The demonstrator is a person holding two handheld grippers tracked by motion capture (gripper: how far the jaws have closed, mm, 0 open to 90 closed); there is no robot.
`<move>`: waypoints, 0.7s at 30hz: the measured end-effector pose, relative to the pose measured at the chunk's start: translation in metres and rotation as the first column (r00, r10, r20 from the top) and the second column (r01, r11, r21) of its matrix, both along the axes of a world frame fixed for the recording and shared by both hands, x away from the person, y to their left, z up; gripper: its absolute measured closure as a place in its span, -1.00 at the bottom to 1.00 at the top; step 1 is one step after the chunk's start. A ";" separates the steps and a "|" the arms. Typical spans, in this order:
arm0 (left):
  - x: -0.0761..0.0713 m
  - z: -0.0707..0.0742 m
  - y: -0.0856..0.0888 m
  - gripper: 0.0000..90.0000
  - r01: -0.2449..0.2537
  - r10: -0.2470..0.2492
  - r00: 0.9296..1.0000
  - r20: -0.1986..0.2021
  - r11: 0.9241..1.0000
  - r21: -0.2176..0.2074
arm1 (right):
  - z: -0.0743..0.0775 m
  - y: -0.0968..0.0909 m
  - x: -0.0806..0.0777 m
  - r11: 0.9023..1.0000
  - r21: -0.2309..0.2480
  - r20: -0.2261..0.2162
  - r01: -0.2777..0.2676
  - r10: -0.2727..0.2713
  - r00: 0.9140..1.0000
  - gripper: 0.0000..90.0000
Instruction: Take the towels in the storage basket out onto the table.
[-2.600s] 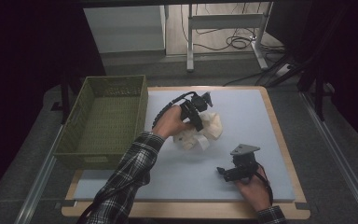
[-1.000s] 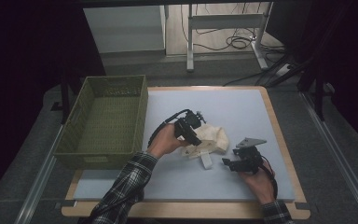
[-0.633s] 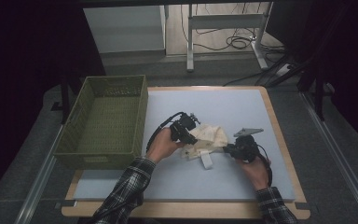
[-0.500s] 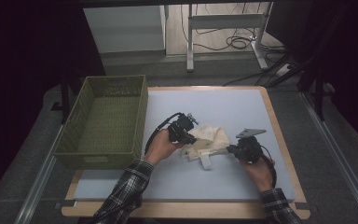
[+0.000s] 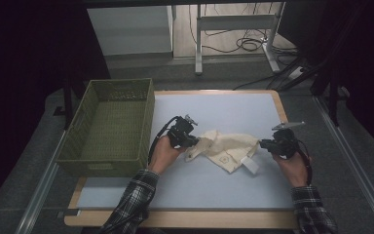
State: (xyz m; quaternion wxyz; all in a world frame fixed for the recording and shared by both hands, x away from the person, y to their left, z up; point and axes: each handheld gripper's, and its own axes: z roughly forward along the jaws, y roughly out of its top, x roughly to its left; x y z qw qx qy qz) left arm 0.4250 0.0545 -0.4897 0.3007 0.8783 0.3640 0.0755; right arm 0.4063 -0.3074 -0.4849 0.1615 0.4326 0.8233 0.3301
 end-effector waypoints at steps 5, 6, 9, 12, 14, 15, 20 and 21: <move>0.007 -0.008 0.010 0.35 -0.061 0.061 0.998 0.007 0.998 -0.013 | -0.006 -0.014 -0.007 0.996 0.081 -0.012 0.019 -0.018 1.000 0.44; 0.007 -0.007 0.011 0.25 -0.066 0.066 0.998 0.015 0.998 -0.010 | -0.003 -0.016 -0.013 0.997 0.081 -0.018 0.015 -0.014 1.000 0.42; 0.003 0.000 0.014 0.17 -0.077 0.078 0.996 0.036 0.997 -0.024 | 0.004 -0.015 -0.025 0.997 0.081 -0.009 -0.012 0.013 1.000 0.42; -0.004 0.008 0.018 0.14 -0.073 0.074 0.996 0.051 0.997 -0.022 | 0.008 -0.008 -0.038 0.994 0.095 -0.011 -0.058 0.060 0.998 0.43; -0.009 0.014 0.022 0.14 -0.068 0.069 0.996 0.062 0.997 -0.021 | 0.007 -0.001 -0.047 0.992 0.087 -0.014 -0.091 0.093 0.996 0.43; -0.012 0.019 0.025 0.14 -0.068 0.069 0.995 0.067 0.997 -0.024 | 0.006 0.003 -0.050 0.991 0.080 -0.011 -0.109 0.110 0.994 0.44; -0.024 0.034 0.030 0.18 -0.032 0.035 0.996 0.079 0.998 -0.047 | 0.006 0.023 -0.061 0.981 0.080 -0.006 -0.177 0.178 0.984 0.54; -0.026 0.036 0.029 0.18 -0.020 0.024 0.997 0.078 0.998 -0.054 | 0.006 0.028 -0.061 0.977 0.086 -0.003 -0.194 0.195 0.981 0.55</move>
